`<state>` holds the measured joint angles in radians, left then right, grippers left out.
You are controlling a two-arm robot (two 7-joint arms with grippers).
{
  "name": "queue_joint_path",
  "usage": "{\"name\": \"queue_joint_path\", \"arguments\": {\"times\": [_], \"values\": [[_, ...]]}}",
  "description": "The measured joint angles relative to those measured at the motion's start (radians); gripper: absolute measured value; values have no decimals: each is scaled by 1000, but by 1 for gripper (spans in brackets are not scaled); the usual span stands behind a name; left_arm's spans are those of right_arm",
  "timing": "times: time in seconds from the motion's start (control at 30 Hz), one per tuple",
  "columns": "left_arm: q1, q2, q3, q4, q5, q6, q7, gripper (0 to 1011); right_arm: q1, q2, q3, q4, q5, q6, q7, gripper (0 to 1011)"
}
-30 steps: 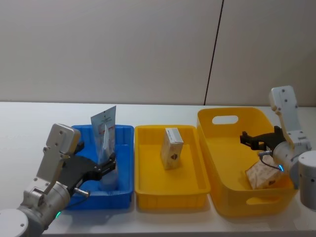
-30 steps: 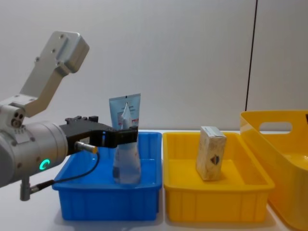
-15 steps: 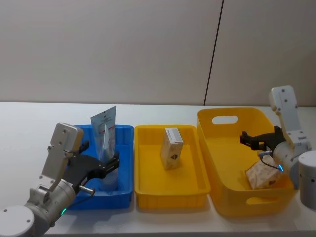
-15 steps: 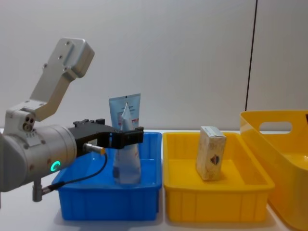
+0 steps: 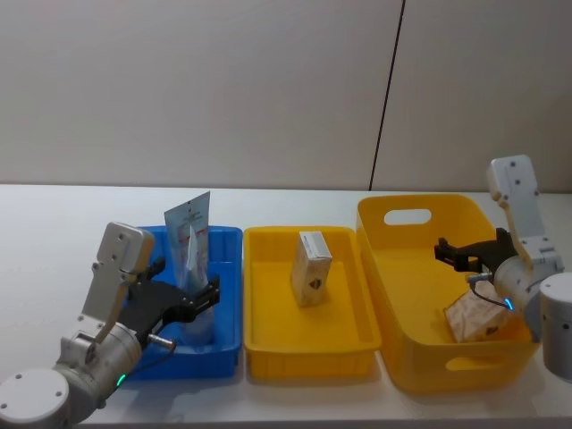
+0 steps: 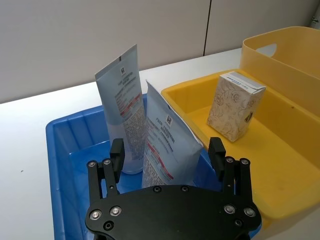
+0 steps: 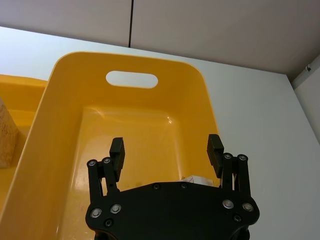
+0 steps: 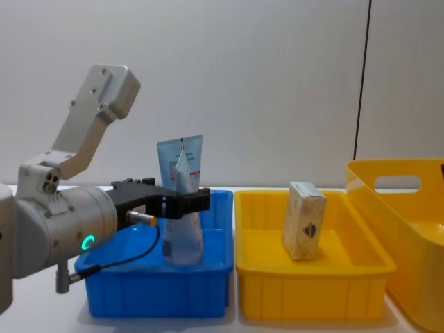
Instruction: Bimanual collaborative sorting of washing and personal care products
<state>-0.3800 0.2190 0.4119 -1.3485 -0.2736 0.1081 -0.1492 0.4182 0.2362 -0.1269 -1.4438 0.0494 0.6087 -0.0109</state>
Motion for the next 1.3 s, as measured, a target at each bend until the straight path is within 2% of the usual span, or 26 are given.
{"name": "queue_joint_path", "arguments": {"times": [0.53,1.3], "values": [[-18,-22,-3,39,16,-11,-7,1001,0,0,0,0,0,0,0,1004],[-24,-29,-5,52,24,-15,-8,1001,0,0,0,0,0,0,0,1003]]}}
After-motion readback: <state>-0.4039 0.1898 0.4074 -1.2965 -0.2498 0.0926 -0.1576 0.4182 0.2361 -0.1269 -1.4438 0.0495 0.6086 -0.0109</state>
